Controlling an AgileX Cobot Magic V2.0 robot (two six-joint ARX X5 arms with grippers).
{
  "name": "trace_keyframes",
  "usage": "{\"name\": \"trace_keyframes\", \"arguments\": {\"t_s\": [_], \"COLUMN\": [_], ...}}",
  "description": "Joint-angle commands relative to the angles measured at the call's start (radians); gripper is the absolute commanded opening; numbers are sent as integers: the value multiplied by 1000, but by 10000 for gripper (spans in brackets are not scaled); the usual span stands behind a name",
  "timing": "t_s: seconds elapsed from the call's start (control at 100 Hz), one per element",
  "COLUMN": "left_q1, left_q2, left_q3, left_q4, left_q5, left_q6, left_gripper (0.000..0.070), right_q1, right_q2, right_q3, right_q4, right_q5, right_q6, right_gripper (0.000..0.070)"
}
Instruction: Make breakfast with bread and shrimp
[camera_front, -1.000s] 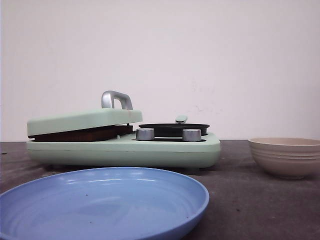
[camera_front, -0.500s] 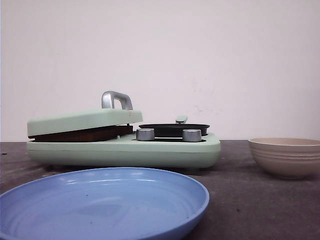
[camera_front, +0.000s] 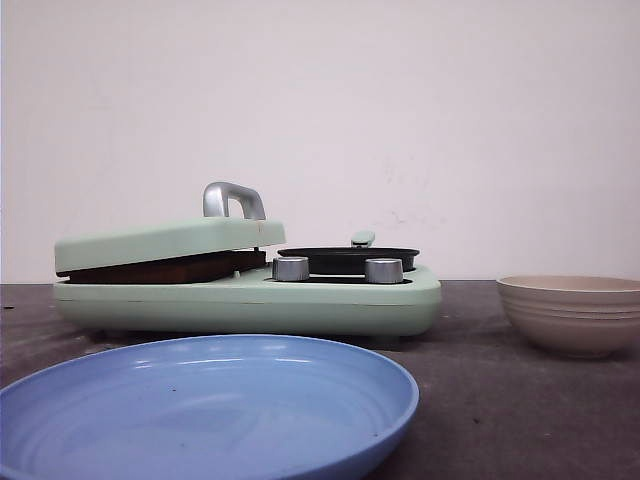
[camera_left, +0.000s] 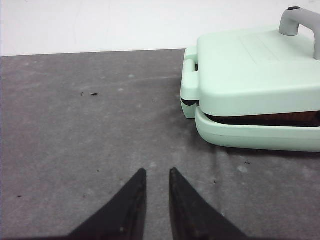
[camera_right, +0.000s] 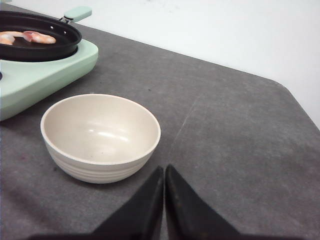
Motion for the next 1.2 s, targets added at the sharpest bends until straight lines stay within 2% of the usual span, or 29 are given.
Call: {"name": "trace_keyframes", "arguments": {"t_s": [0.0, 0.87, 1.19], "left_q1": [2, 2, 2], "left_q2": [-2, -2, -2], "left_q3": [-18, -18, -18], "left_q4": [-2, -2, -2], "left_q5": [1, 1, 1], "left_q6": [13, 13, 13], "left_gripper": [0, 0, 0], "right_q1": [4, 4, 4], "right_q2": [0, 0, 0], "right_q3": [-5, -5, -5], "right_q4": [4, 16, 5], "right_q5": [-2, 0, 8], "right_q6": [-8, -7, 116], "right_gripper": [0, 0, 0]}}
